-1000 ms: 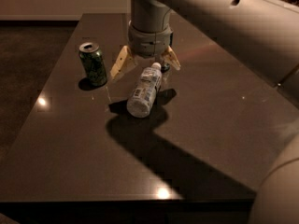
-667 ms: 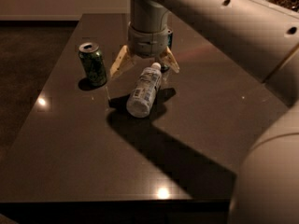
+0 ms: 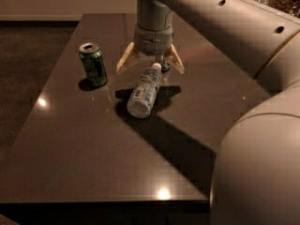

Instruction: Place blue plastic bottle upright

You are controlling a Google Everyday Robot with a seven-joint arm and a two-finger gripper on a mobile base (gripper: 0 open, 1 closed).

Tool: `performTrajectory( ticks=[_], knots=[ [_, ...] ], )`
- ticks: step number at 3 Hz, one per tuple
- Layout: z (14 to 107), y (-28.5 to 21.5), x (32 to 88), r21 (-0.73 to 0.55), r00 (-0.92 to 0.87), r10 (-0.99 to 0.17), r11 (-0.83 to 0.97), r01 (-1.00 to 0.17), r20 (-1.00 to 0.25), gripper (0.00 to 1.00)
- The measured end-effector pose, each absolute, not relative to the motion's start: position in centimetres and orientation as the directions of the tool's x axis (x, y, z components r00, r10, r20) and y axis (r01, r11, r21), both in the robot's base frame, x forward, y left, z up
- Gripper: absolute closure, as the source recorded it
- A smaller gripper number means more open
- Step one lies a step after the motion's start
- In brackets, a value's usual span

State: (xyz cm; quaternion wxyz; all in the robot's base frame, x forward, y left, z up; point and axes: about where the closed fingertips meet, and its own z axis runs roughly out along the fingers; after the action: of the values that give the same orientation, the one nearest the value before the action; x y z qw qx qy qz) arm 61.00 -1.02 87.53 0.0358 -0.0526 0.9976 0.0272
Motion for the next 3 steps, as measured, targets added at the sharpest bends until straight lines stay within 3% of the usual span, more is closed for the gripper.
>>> performTrajectory(
  ticks=[1,3],
  knots=[
    [86.6,-2.0,61.5,0.034,-0.997,-0.048,0.998,-0.05,-0.054,0.0],
    [85.6,-1.8,61.1,0.015,-0.998,-0.063,0.998,-0.064,-0.029,0.43]
  ],
)
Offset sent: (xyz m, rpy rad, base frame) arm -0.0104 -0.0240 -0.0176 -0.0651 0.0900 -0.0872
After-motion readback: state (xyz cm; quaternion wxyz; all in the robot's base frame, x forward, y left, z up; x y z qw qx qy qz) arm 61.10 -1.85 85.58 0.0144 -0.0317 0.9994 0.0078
